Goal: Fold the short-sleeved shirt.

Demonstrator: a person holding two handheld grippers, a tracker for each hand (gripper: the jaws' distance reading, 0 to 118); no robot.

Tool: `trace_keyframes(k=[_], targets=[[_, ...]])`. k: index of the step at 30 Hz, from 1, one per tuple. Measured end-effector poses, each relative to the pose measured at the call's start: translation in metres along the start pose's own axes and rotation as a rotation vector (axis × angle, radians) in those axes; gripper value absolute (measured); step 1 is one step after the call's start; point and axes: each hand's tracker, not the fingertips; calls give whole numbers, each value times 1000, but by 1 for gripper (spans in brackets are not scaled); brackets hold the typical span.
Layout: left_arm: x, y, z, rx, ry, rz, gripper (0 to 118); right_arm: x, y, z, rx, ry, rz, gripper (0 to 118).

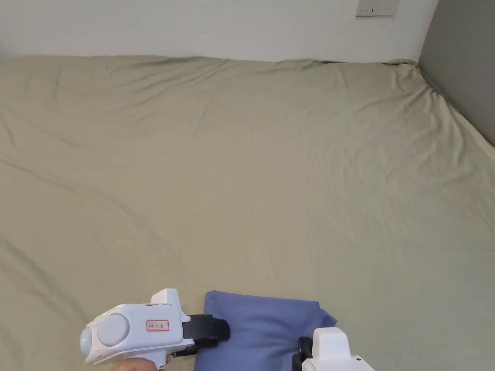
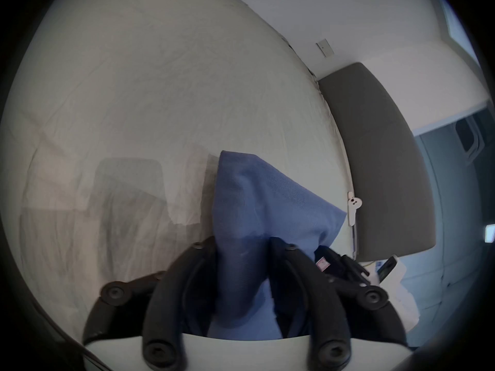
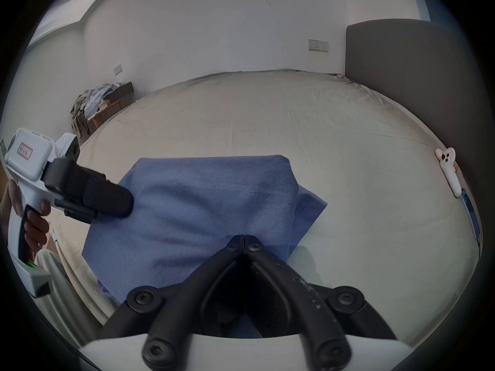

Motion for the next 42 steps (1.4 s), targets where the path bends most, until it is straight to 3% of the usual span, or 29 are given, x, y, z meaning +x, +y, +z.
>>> trace_keyframes(k=[2,5,9,12,18,25,33,34,35,37,38,42], targets=[[1,-3,1,3,-14,13,17,-1,2,1,-3,2,-1,1],[9,0,9,29,4,4,13,-5,11,7,-11,-2,27,1],[9,16,40,85,22,-35,12,-16,33,22,57,10,83,1],[-7,37,75,128,131,-122,12,-27,55,32,108,22,118,1],[-84,90,167,209,380,-143,12,-53,99,42,209,35,164,1],[-177,137,252,314,673,-89,12,-79,139,37,276,35,176,1],[-236,161,269,276,738,-24,13,-83,166,21,301,-2,145,1],[-241,164,268,287,721,-4,17,-82,167,21,303,-8,141,1],[-239,163,268,297,728,5,37,-81,168,21,306,-13,136,1],[-234,162,268,358,727,18,96,-78,168,25,313,-25,133,1],[-230,162,271,378,717,22,118,-76,169,27,317,-31,129,1],[-187,158,285,478,680,2,109,-70,170,47,372,-72,118,1]])
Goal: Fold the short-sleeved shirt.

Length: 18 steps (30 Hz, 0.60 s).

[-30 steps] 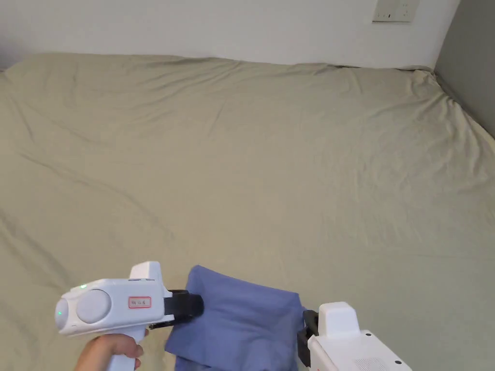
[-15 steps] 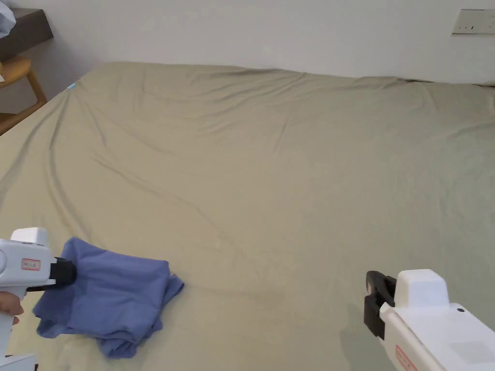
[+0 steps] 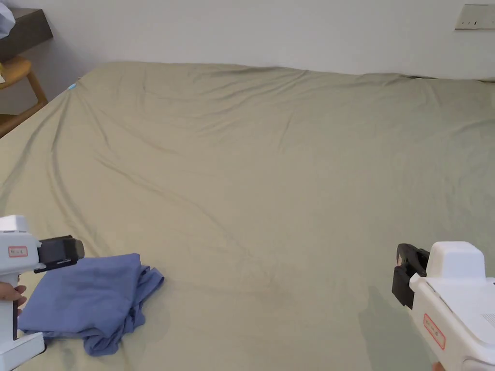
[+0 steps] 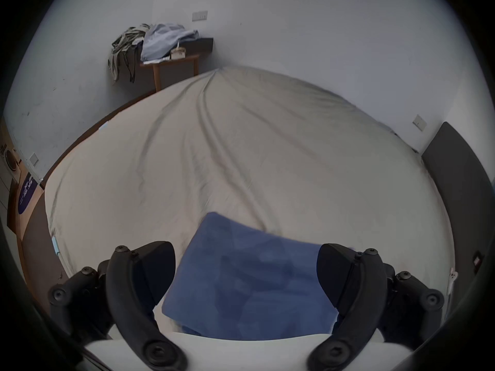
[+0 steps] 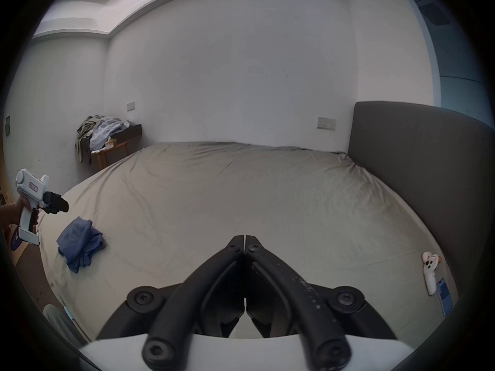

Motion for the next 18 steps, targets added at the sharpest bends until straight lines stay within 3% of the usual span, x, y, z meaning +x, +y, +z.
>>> trace_keyframes(k=[8,18], targets=[[92,4,123,386,-63,-109,109,28,30,59,173,-77,-10,1],[222,-60,237,806,-150,-250,110,65,54,118,317,-151,2,1]])
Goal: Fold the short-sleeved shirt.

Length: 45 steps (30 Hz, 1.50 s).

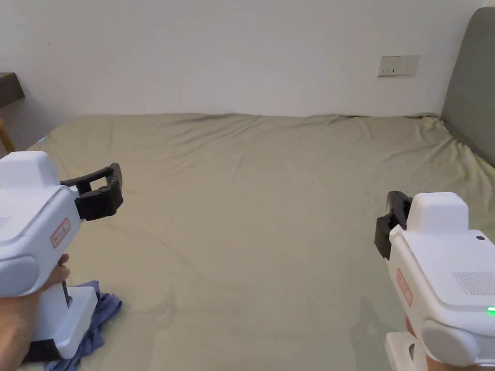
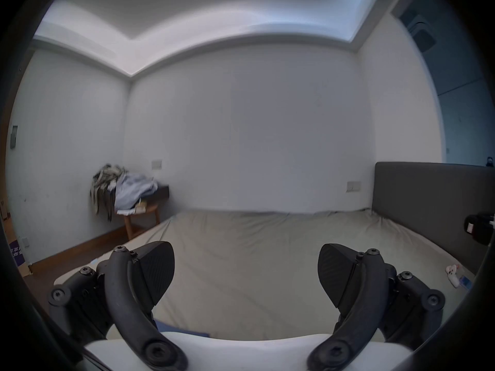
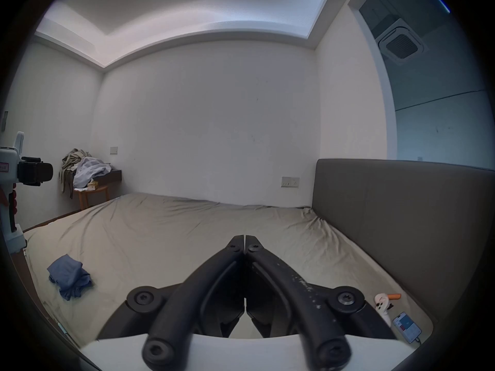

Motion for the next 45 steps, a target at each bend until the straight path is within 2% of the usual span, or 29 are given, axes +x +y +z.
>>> trace_keyframes(k=[5,9,12,13,14,15,17,23,45], targets=[[57,-10,24,119,-47,-11,110,19,6,17,50,-43,16,1],[89,-27,27,131,-63,-47,109,31,7,28,75,-65,21,1],[108,-38,29,118,-83,-86,99,37,6,34,88,-82,26,1],[112,-42,30,117,-93,-85,92,39,5,36,95,-84,25,1],[117,-44,30,112,-106,-75,75,40,4,37,98,-86,21,1],[119,-47,30,101,-123,-64,55,42,4,37,99,-90,14,1],[121,-52,30,90,-147,-26,0,45,2,39,100,-90,10,1],[122,-57,29,60,-166,7,0,48,-1,41,99,-100,16,1],[129,-53,29,62,-184,-22,0,49,-1,43,98,-96,21,1]])
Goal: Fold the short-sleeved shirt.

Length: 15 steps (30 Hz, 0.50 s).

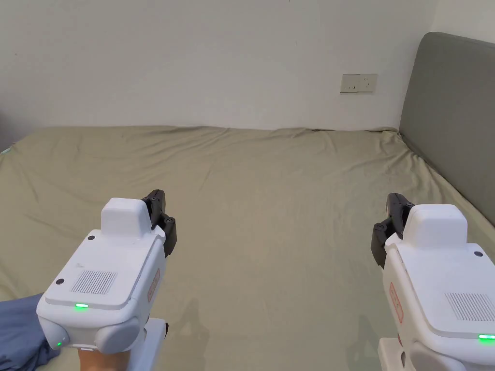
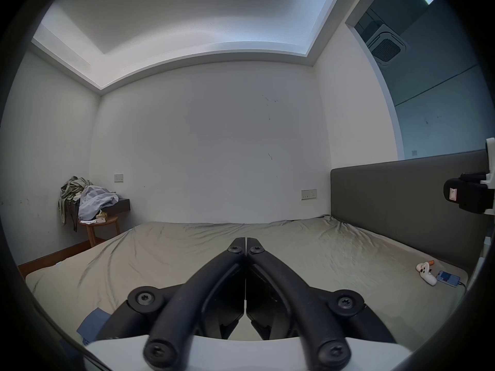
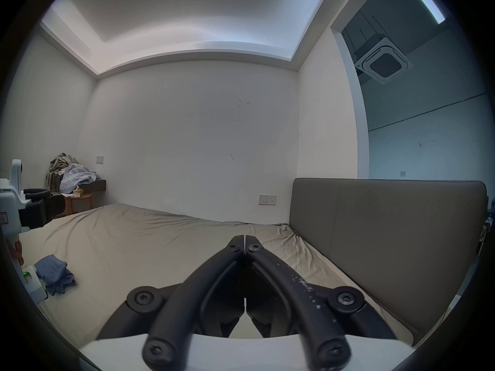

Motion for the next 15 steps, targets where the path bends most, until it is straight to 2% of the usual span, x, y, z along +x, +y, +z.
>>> trace_keyframes(k=[15], targets=[[-3,5,2,12,3,-5,0,-1,3,2,6,6,7,1]])
